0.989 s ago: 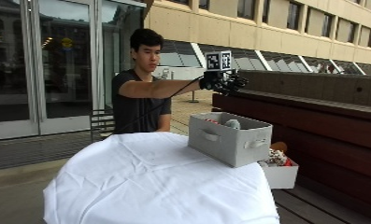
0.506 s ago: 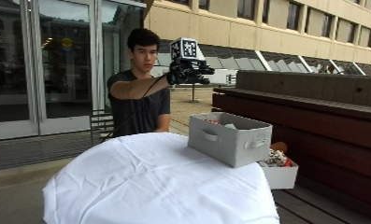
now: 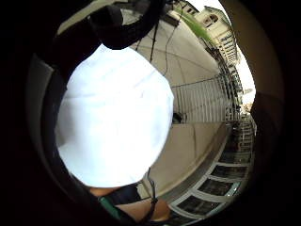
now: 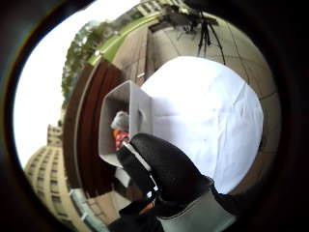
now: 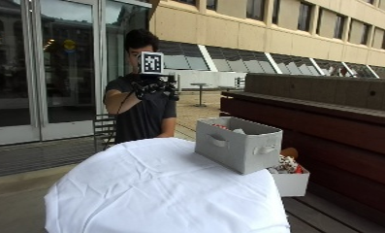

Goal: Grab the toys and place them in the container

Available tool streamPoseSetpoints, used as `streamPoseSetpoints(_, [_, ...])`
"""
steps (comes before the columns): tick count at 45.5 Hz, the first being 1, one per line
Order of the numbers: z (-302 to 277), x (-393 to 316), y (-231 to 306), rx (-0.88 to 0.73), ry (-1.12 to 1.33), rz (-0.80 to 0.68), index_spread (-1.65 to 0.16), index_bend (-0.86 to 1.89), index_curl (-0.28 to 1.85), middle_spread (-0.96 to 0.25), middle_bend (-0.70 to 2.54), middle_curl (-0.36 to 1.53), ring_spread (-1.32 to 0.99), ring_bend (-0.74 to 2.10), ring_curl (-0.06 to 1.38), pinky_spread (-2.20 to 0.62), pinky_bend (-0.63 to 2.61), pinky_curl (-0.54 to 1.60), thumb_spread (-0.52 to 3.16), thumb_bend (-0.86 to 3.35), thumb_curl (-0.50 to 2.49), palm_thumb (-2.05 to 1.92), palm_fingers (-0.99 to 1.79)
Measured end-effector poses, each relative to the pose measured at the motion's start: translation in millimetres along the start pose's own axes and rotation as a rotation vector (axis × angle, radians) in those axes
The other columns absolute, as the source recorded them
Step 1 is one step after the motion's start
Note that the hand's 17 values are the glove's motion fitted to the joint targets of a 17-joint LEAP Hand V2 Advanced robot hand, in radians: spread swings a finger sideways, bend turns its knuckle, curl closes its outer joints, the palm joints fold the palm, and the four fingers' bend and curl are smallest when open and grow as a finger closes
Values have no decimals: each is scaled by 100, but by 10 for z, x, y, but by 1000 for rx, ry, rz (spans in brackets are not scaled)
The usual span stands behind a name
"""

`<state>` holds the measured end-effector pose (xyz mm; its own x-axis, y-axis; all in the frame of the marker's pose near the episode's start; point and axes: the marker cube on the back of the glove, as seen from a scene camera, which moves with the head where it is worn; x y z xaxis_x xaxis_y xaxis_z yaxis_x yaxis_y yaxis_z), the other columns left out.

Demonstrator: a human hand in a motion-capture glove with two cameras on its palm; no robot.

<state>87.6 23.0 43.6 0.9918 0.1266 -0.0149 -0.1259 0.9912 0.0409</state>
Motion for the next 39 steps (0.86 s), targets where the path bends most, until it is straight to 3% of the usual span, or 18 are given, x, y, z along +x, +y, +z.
streamPoseSetpoints(12, [75, 259, 246, -81, 20, 100, -33, 13, 23, -6, 16, 30, -14, 36, 27, 0, 110, 33, 100, -9, 17, -12, -12])
streamPoseSetpoints(17, [126, 352, 210, 8, 21, 26, -33, 13, 23, -6, 16, 30, -14, 35, 27, 0, 108, 32, 100, -9, 17, -12, -12])
streamPoseSetpoints(22, [122, 336, 270, -31, 24, 102, -33, 13, 23, -6, 16, 30, -14, 34, 27, 0, 106, 32, 100, -9, 16, -12, -11])
streamPoseSetpoints(27, [190, 372, 304, 24, 27, 28, -33, 13, 23, -6, 16, 30, -14, 33, 28, 1, 104, 32, 101, -9, 16, -12, -10])
streamPoseSetpoints(39, [298, 360, 358, 1, 33, 30, -33, 13, 23, -6, 16, 30, -14, 32, 29, 0, 103, 32, 102, -8, 15, -12, -10])
